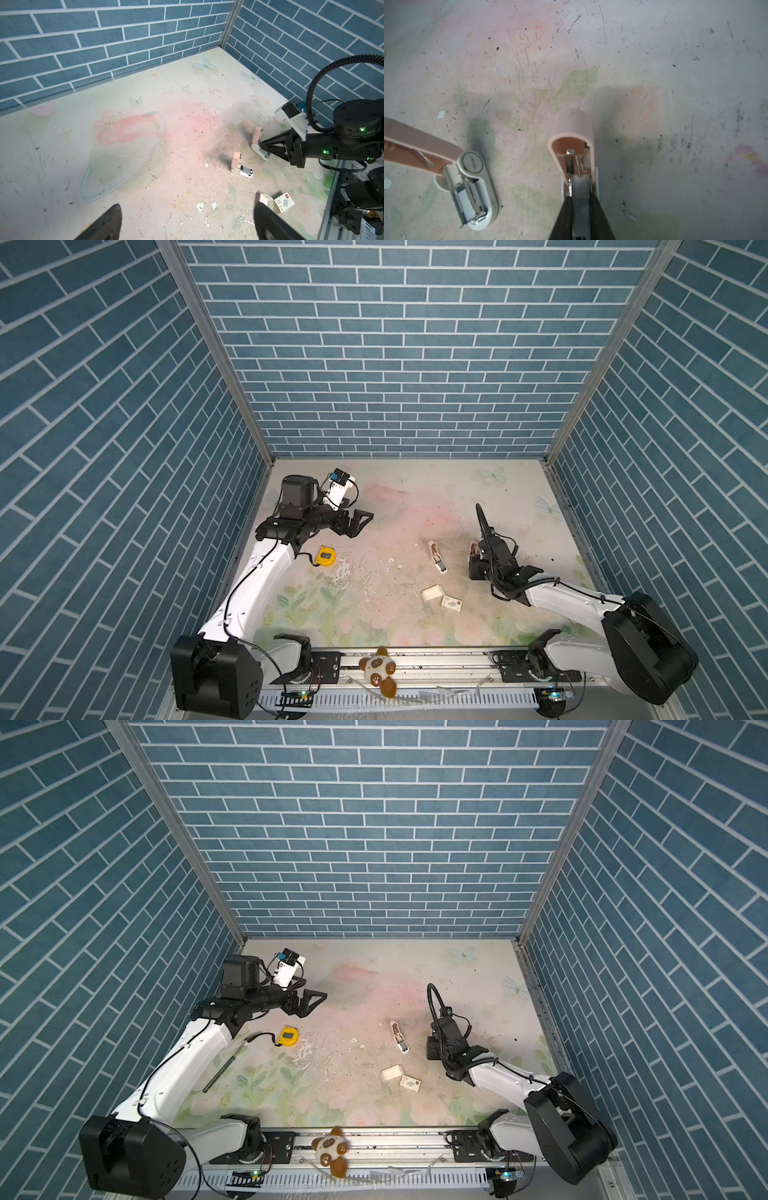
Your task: Load the staples into the stapler
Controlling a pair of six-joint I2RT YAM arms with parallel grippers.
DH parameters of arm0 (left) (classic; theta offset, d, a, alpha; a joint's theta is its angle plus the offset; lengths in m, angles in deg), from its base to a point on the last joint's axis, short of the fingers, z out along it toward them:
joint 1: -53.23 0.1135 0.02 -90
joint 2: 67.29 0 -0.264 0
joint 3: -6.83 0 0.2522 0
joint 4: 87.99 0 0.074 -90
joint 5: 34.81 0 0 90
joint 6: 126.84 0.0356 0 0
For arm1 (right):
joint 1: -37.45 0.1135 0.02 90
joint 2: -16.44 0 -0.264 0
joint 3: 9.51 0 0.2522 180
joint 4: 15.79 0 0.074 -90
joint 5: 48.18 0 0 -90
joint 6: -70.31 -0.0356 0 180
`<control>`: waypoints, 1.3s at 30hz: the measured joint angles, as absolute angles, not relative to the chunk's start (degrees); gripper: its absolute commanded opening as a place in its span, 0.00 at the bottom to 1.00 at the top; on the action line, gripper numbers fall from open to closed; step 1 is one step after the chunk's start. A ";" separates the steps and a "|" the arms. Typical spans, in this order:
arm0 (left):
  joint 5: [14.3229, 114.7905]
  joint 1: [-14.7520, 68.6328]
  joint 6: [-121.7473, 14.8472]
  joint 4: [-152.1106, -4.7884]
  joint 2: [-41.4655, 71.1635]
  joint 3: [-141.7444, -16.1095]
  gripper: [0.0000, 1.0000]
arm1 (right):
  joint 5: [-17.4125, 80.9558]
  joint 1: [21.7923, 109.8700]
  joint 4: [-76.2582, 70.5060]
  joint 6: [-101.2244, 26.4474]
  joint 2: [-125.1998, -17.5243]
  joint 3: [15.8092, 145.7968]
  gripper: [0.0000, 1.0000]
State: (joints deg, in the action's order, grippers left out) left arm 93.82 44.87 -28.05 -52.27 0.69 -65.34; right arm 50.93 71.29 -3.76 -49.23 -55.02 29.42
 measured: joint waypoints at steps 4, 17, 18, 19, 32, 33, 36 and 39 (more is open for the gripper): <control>93.84 44.87 -28.05 -52.30 0.69 -65.30 0.99 | 51.02 71.29 -3.74 -49.25 -55.09 29.42 0.18; 93.84 44.87 -28.07 -52.27 0.69 -65.25 1.00 | 50.99 71.29 -3.74 -49.23 -55.24 29.42 0.20; 93.82 44.87 -28.07 -52.27 0.69 -65.25 1.00 | 50.99 71.29 -3.74 -49.23 -55.24 29.42 0.21; 93.82 44.87 -28.07 -52.27 0.69 -65.25 1.00 | 50.99 71.29 -3.74 -49.23 -55.24 29.42 0.21; 93.82 44.87 -28.07 -52.30 0.69 -65.25 1.00 | 50.73 71.32 -3.57 -49.23 -55.24 29.42 0.24; 93.82 44.87 -28.07 -52.30 0.69 -65.25 1.00 | 50.67 71.32 -3.48 -49.23 -55.24 29.42 0.24; 93.82 44.87 -28.07 -52.27 0.69 -65.25 1.00 | 50.58 71.32 -3.33 -49.23 -55.24 29.42 0.24; 93.84 44.87 -28.07 -52.30 0.69 -65.25 1.00 | 50.53 71.32 -3.20 -49.23 -55.24 29.42 0.25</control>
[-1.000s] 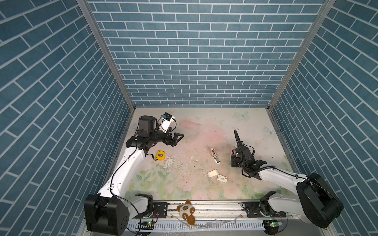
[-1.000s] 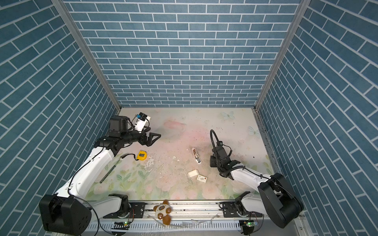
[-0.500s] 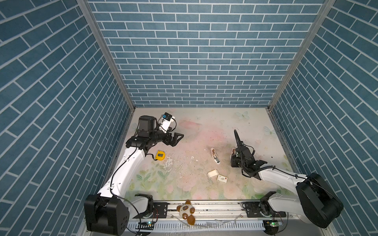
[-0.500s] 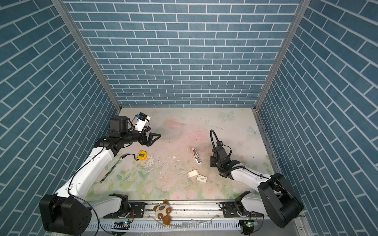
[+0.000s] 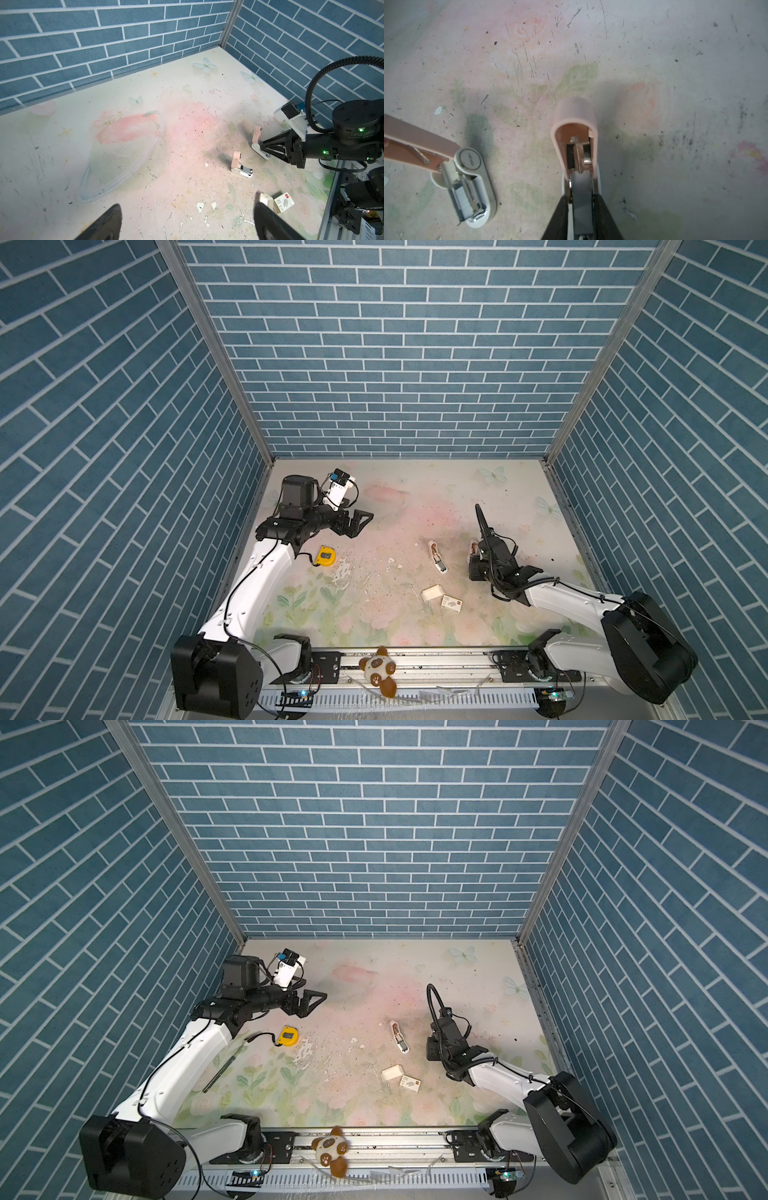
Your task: Load the staples into the stapler
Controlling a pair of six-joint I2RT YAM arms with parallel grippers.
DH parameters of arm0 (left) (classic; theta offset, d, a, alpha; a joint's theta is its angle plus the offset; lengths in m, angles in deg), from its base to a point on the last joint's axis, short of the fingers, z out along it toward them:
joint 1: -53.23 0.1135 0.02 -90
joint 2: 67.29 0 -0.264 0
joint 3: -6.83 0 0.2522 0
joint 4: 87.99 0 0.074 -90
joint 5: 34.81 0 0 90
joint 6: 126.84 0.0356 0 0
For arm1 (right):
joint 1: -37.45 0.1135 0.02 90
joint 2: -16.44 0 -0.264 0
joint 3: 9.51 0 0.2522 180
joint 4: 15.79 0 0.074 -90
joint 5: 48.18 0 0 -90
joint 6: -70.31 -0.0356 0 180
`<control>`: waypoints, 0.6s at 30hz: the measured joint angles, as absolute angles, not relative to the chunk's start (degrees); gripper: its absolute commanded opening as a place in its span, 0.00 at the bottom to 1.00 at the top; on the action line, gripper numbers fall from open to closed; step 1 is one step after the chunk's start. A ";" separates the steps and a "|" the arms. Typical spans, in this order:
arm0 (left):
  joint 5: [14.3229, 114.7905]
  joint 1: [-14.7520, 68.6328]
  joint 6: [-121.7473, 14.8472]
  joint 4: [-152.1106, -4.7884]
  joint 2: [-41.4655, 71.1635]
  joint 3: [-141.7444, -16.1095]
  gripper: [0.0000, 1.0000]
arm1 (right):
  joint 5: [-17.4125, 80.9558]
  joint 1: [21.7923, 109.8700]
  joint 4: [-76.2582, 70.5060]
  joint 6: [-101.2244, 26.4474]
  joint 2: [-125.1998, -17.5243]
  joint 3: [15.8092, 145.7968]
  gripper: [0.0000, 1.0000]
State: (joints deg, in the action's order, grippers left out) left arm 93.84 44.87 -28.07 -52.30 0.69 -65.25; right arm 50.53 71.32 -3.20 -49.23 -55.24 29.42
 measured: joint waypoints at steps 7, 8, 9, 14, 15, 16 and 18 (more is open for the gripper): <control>93.82 44.87 -28.09 -52.30 0.69 -65.25 1.00 | 50.56 71.58 -2.52 -49.23 -55.22 29.46 0.25; 93.82 44.87 -28.07 -52.30 0.69 -65.25 0.99 | 50.56 71.62 -2.43 -49.23 -55.20 29.46 0.26; 93.82 44.87 -28.07 -52.30 0.69 -65.25 0.99 | 50.56 71.69 -2.32 -49.23 -55.15 29.46 0.26; 93.84 44.87 -28.09 -52.32 0.69 -65.25 1.00 | 50.64 72.06 -0.90 -49.23 -54.56 29.46 0.27; 93.84 44.87 -28.09 -52.32 0.69 -65.25 1.00 | 50.67 72.10 -0.57 -49.23 -54.30 29.46 0.28; 93.84 44.87 -28.09 -52.32 0.69 -65.25 1.00 | 50.71 72.17 -0.29 -49.23 -53.97 29.46 0.28; 93.82 44.87 -28.09 -52.32 0.69 -65.25 1.00 | 50.84 72.28 0.11 -49.23 -53.30 29.48 0.29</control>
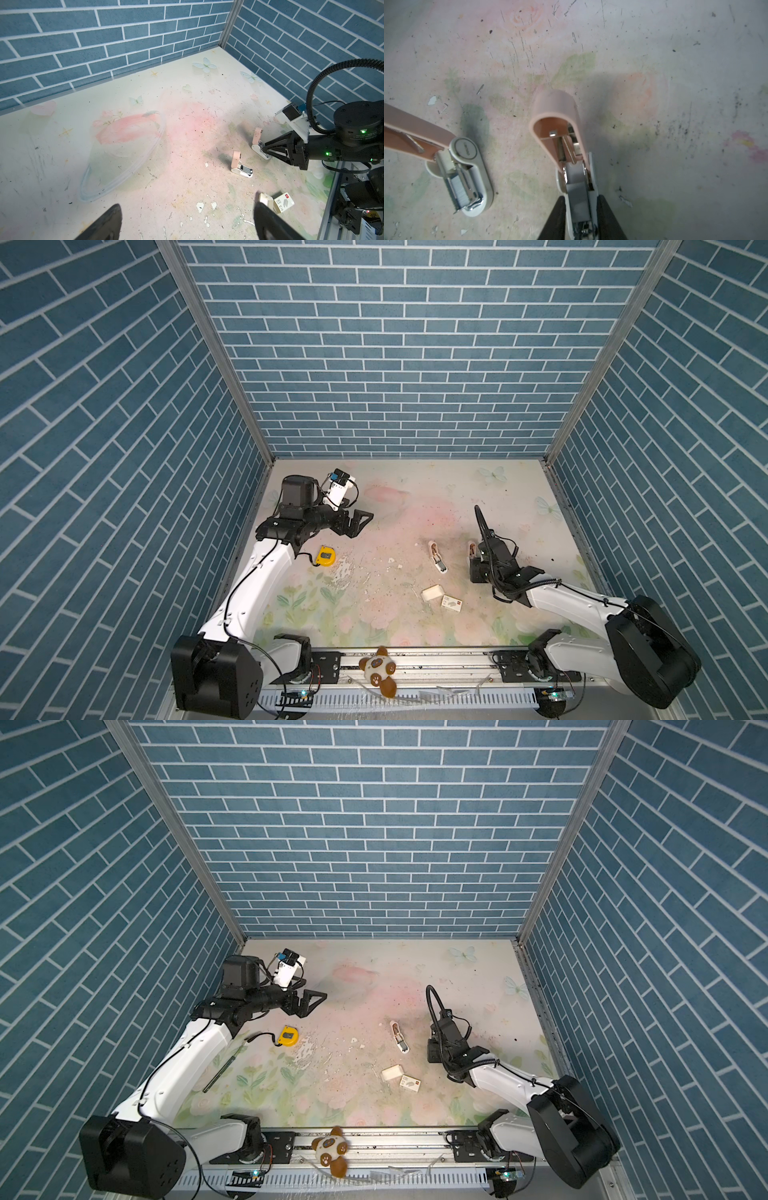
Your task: Load the staples into the stapler
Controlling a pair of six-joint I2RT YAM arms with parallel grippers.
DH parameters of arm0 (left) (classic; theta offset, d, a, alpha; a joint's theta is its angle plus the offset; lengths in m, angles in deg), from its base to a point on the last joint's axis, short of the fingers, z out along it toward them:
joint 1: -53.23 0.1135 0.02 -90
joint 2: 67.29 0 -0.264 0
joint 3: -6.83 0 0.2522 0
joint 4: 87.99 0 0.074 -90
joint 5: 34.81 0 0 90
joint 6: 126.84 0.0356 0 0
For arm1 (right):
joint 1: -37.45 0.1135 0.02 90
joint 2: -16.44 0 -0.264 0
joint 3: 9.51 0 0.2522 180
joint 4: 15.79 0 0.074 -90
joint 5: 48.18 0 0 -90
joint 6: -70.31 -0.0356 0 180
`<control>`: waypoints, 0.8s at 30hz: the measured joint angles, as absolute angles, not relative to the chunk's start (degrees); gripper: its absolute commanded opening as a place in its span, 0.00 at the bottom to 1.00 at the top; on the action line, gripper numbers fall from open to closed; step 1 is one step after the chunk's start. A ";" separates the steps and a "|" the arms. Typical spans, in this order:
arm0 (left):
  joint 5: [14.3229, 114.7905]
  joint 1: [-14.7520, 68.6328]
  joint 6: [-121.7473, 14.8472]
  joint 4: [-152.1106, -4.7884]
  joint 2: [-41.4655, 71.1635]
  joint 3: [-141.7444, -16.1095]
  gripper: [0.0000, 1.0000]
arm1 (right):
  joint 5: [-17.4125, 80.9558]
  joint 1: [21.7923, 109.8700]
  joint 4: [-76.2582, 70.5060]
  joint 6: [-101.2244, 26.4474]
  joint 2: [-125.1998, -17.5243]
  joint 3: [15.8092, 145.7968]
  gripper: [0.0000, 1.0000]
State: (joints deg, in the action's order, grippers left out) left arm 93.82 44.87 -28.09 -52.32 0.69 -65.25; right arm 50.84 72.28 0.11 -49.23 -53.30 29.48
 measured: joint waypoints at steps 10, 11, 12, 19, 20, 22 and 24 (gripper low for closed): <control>93.82 44.87 -28.07 -52.32 0.69 -65.25 0.99 | 53.18 72.43 4.06 -49.32 -50.37 32.00 0.33; 93.82 44.87 -28.09 -52.32 0.69 -65.25 1.00 | 53.77 72.43 4.59 -49.32 -50.37 32.87 0.34; 93.82 44.87 -28.09 -52.32 0.69 -65.25 0.99 | 54.16 72.43 5.00 -49.32 -50.43 33.70 0.34; 93.82 44.87 -28.09 -52.32 0.65 -65.25 1.00 | 56.83 72.43 6.16 -49.29 -54.78 38.73 0.34; 93.82 44.87 -28.07 -52.32 0.63 -65.21 1.00 | 57.03 72.43 6.29 -49.29 -55.35 38.73 0.34; 93.82 44.87 -28.07 -52.30 0.58 -65.16 1.00 | 57.27 72.41 6.55 -49.32 -56.27 38.73 0.34; 93.82 44.87 -28.07 -52.32 0.58 -65.16 1.00 | 57.35 72.36 6.60 -49.36 -56.71 38.69 0.34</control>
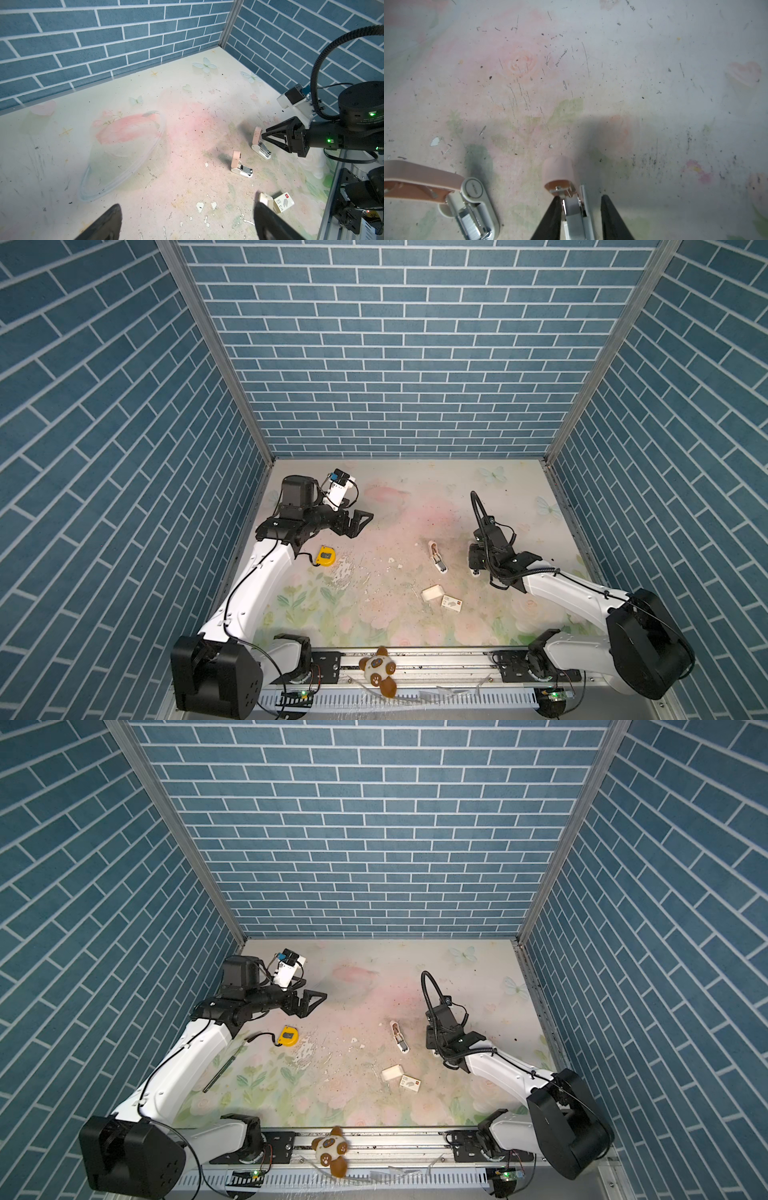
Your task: Load the staples into the stapler
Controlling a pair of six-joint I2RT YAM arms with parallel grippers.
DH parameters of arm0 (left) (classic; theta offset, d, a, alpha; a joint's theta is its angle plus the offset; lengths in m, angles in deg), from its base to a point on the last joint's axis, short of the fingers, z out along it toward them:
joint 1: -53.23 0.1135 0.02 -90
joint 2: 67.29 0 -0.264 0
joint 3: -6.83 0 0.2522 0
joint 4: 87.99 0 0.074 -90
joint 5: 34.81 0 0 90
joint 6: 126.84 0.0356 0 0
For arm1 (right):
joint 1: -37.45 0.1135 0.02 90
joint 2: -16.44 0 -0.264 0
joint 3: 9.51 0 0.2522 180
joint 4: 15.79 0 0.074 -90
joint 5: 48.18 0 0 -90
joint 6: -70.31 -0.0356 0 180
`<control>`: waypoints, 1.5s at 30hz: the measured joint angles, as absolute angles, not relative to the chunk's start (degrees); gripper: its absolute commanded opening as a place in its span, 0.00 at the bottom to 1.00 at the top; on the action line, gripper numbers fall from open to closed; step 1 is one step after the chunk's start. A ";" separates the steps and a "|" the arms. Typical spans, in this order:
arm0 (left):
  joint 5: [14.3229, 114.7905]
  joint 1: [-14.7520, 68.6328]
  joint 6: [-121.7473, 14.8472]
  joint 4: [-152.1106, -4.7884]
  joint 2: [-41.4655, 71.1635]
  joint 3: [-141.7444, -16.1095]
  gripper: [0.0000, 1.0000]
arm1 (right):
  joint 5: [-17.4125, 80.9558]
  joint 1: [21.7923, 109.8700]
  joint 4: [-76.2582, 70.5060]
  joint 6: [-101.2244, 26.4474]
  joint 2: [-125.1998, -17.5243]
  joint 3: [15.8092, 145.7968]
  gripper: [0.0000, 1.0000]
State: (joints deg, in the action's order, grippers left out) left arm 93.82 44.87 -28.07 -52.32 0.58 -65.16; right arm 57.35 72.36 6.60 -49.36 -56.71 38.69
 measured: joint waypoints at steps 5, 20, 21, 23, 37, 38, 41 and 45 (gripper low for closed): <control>93.82 44.87 -28.07 -52.32 0.58 -65.14 1.00 | 57.55 72.01 6.57 -49.36 -56.75 38.45 0.34; 93.82 44.87 -28.09 -52.32 0.58 -65.14 1.00 | 57.18 70.24 6.05 -49.36 -59.11 38.42 0.34; 93.82 44.87 -28.07 -52.32 0.58 -65.14 1.00 | 57.05 70.09 6.01 -49.36 -59.15 38.42 0.34; 93.82 44.87 -28.09 -52.32 0.58 -65.14 0.99 | 56.83 69.83 5.83 -49.34 -59.35 38.42 0.34; 93.82 44.87 -28.07 -52.34 0.58 -65.14 0.99 | 54.05 68.98 5.00 -49.32 -59.59 38.40 0.34; 93.82 44.87 -28.07 -52.34 0.58 -65.14 0.99 | 53.97 68.98 4.85 -49.32 -59.59 38.34 0.34; 93.82 44.87 -28.09 -52.34 0.58 -65.14 0.99 | 53.68 68.98 4.70 -49.32 -59.59 37.79 0.34; 93.82 44.87 -28.07 -52.51 0.58 -65.14 1.00 | 53.62 68.95 4.87 -49.32 -59.59 36.98 0.34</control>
State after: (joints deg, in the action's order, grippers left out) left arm 93.82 44.87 -28.07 -52.51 0.58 -65.14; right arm 53.62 68.95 4.87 -49.32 -59.59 36.98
